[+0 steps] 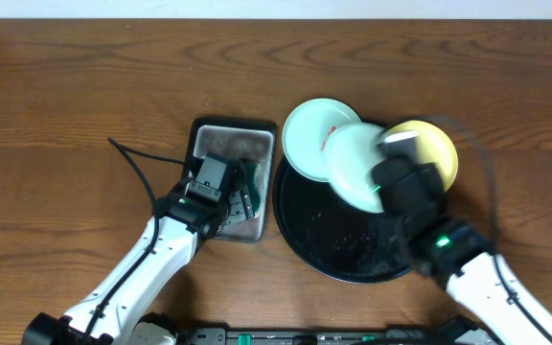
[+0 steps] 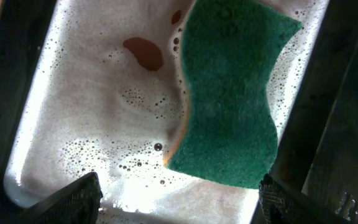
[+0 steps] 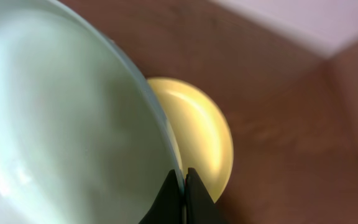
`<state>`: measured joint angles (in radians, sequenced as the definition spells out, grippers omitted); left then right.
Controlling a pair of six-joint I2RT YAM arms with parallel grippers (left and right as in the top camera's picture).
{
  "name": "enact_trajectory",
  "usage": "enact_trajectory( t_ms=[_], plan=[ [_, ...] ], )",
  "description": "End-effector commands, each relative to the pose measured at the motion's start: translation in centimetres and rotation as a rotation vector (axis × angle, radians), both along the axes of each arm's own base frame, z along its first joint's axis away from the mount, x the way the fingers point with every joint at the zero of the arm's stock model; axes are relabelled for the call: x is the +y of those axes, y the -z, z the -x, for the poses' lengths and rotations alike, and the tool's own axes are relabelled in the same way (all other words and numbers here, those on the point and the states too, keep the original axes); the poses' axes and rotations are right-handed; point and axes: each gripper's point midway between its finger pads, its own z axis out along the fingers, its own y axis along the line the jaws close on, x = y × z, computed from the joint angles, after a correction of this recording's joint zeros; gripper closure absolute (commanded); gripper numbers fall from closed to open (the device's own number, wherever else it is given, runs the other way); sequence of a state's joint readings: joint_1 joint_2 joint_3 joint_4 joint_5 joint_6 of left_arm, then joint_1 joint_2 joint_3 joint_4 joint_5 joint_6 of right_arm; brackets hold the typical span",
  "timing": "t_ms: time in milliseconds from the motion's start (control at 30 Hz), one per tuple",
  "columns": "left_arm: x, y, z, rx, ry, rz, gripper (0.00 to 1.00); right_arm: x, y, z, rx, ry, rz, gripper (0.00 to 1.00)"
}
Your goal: Clean dirty plates on tray and stack at the side
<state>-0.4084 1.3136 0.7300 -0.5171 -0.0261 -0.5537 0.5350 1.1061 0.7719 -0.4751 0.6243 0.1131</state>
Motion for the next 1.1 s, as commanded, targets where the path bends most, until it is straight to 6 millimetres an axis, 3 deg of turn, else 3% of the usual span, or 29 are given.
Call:
enact_trajectory(
  t_ms=[0, 100, 233, 400, 500, 800, 1067],
  plan=[
    [0.2, 0.0, -0.2, 0.000, -0.015, -0.005, 0.18, -1.5, 0.9, -1.2, 0.040, 0.135, -0.387, 0.99],
    [0.2, 0.0, -0.2, 0.000, -0.015, -0.005, 0.18, -4.4, 1.2, -1.9, 0.050, 0.205, -0.524, 0.99],
    [0.2, 0.0, -0.2, 0.000, -0.015, -0.005, 0.18, -10.3, 1.3, -1.7, 0.017, 0.386, -0.663, 0.99],
    [0.2, 0.0, -0.2, 0.000, -0.015, -0.005, 0.18, -18.7, 2.6, 1.4, -0.058, 0.793, -0.798, 0.99],
    [0.2, 0.0, -0.2, 0.000, -0.015, -0.005, 0.18, -21.5, 3.8, 3.5, -0.068, 0.960, -0.846, 0.99],
    [0.2, 0.0, -0.2, 0.000, -0.015, -0.005, 0.18, -27.0, 8.1, 7.8, -0.005, 1.255, -0.783, 0.99],
    [0.2, 0.0, -0.2, 0.000, -0.015, -0.005, 0.18, -27.5, 11.1, 5.8, 0.057, 1.205, -0.803, 0.99]
  ],
)
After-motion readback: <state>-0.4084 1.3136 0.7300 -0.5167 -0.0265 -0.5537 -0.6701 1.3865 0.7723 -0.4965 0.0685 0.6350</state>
